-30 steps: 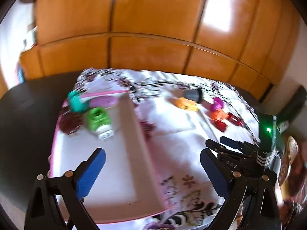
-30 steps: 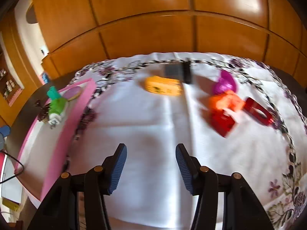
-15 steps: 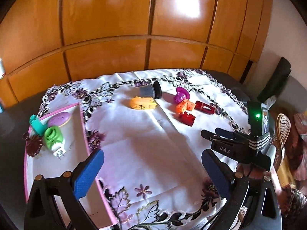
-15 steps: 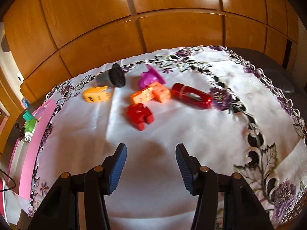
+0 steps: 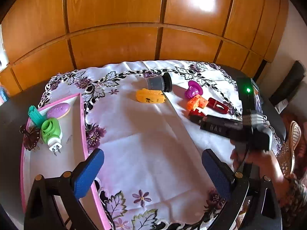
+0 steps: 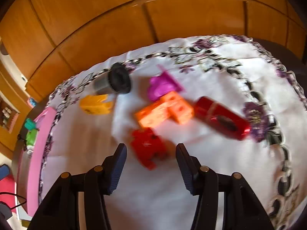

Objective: Organize rigid objects
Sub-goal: 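Move the right tool to the red lipstick tube and close on it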

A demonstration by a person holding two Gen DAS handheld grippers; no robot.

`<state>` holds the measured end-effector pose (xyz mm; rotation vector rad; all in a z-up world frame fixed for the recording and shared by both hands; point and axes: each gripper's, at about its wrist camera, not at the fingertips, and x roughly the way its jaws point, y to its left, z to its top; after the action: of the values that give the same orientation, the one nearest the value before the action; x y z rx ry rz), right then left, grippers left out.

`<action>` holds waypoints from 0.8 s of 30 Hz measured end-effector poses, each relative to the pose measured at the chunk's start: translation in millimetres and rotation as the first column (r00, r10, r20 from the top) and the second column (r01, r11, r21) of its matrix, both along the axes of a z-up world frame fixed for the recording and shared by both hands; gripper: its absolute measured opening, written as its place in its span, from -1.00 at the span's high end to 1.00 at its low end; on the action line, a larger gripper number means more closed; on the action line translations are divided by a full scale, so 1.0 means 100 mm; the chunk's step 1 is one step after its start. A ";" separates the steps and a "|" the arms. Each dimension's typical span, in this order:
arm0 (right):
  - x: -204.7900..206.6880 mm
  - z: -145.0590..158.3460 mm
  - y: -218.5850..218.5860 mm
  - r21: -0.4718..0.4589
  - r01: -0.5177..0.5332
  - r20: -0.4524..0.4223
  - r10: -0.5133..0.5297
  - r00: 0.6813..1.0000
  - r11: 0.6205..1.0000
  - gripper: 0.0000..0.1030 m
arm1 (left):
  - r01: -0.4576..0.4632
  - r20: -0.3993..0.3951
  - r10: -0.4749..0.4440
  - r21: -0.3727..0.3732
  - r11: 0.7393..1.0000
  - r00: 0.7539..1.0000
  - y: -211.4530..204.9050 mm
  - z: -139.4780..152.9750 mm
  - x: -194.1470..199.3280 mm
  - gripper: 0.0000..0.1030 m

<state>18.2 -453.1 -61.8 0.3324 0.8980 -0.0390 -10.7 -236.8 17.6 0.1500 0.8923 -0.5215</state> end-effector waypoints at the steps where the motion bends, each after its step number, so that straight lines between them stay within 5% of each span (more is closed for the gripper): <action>1: -0.02 0.01 0.10 0.014 -0.056 0.005 0.056 0.998 0.998 -0.08 | -0.002 0.002 0.002 0.001 1.000 1.000 -0.01 -0.01 0.01 -0.99; 5: -0.17 0.18 0.26 -0.088 -0.132 0.065 0.138 0.988 0.987 -0.08 | -0.003 -0.021 0.003 0.000 1.000 1.000 -0.09 -0.06 0.04 -0.99; 9: -0.28 0.36 -0.15 -0.189 0.047 0.109 -0.027 0.994 0.981 -0.08 | 0.000 -0.029 0.000 -0.004 1.000 1.000 -0.16 -0.10 0.04 -0.99; 13: -0.19 0.34 -0.58 -0.180 0.141 0.069 -0.131 0.989 0.973 -0.09 | 0.002 -0.045 -0.002 -0.014 1.000 0.999 -0.24 -0.12 0.05 -0.99; 20: 0.06 0.11 -0.63 -0.268 0.083 -0.023 -0.092 0.995 0.960 -0.08 | 0.021 -0.042 -0.021 0.002 1.000 0.999 -0.38 -0.14 0.03 -0.99; 24: 0.12 -0.01 -0.62 -0.237 0.098 -0.016 -0.104 0.994 0.967 -0.03 | 0.022 -0.042 -0.021 0.020 1.000 0.999 -0.42 -0.18 0.05 -0.99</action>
<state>30.6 -515.3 -62.9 0.1558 0.8936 -0.2436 -5.5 -279.1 -0.7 0.1676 0.9380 -0.5376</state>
